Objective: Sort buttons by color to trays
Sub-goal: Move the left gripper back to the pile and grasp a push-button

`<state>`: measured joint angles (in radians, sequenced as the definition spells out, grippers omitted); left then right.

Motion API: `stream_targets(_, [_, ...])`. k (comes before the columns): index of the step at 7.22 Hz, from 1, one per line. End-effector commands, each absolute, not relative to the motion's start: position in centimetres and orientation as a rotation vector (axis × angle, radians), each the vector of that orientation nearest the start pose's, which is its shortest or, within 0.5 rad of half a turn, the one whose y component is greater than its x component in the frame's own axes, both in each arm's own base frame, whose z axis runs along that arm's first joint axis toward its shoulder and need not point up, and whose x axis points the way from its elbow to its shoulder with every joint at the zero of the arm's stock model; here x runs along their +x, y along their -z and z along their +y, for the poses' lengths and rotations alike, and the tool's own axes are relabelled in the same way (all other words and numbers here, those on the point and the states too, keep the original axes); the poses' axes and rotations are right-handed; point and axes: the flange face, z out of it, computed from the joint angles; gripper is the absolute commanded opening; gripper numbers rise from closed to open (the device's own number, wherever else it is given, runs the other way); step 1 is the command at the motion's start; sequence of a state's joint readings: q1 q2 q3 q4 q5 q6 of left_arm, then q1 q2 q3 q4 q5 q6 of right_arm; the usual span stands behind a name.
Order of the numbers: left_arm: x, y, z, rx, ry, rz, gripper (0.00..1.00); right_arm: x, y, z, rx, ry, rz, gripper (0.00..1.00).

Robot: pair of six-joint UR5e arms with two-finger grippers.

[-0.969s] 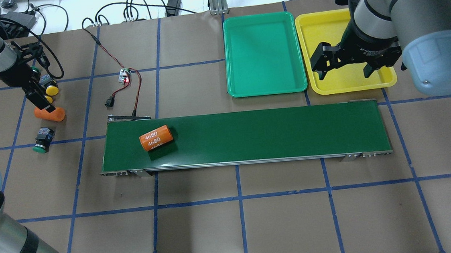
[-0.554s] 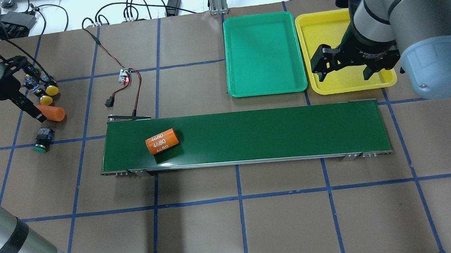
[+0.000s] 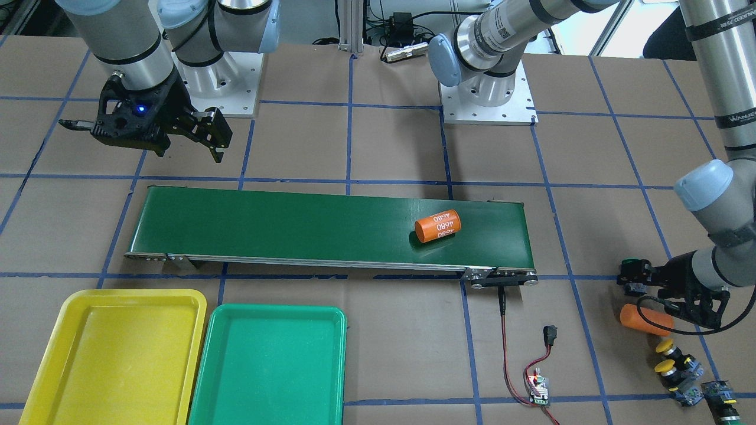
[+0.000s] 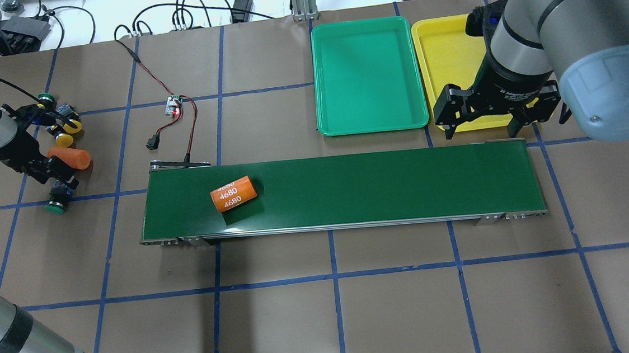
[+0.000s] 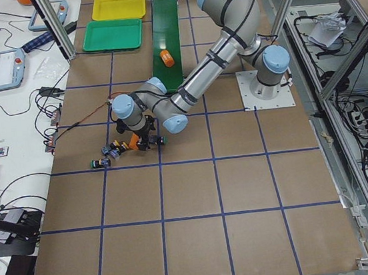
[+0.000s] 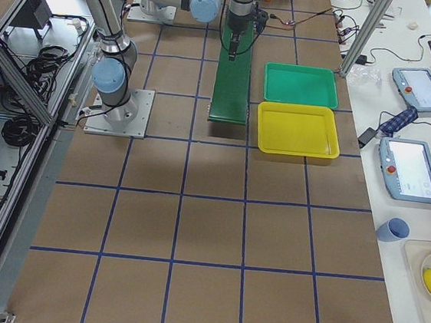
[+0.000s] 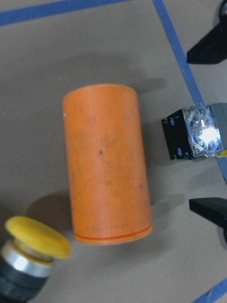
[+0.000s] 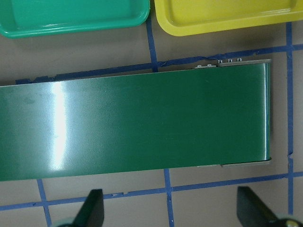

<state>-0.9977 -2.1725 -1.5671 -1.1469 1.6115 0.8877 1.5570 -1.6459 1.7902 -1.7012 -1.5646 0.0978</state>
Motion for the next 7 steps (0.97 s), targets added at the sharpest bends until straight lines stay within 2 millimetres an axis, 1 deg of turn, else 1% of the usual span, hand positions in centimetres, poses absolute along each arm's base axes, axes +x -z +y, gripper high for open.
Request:
stream_targets(1, [24.5, -17.3, -60.1, 0.487, -0.269, 3.191, 0.12, 12.7, -43.3, -45.8, 0.154, -0.01, 3.133, 1.0])
stream_targets(2, [24.1, -17.0, -59.6, 0.475, -0.303, 3.21, 0.0, 12.8, -43.5, -45.8, 0.153, -0.001, 3.124, 1.0])
stream_targets(3, [23.7, -18.0, -59.5, 0.451, -0.316, 3.218, 0.0, 12.8, -43.4, -45.8, 0.154, -0.003, 3.127, 1.0])
stream_targets(4, [22.0, -22.1, -58.7, 0.318, -0.4, 3.258, 0.0, 12.8, -43.5, -45.8, 0.153, -0.003, 3.124, 1.0])
stream_targets(5, [18.1, -25.9, -57.9, 0.184, -0.36, 3.316, 0.0, 12.8, -43.4, -45.7, 0.154, -0.008, 3.13, 1.0])
stream_targets(6, [11.3, -28.2, -57.4, 0.176, -0.347, 3.301, 0.0, 12.7, -43.2, -45.7, 0.154, -0.015, 3.135, 1.0])
stream_targets(7, [5.6, -27.8, -55.1, 0.086, -0.396, 3.307, 0.0, 12.8, -43.0, -45.7, 0.154, -0.02, 3.131, 1.0])
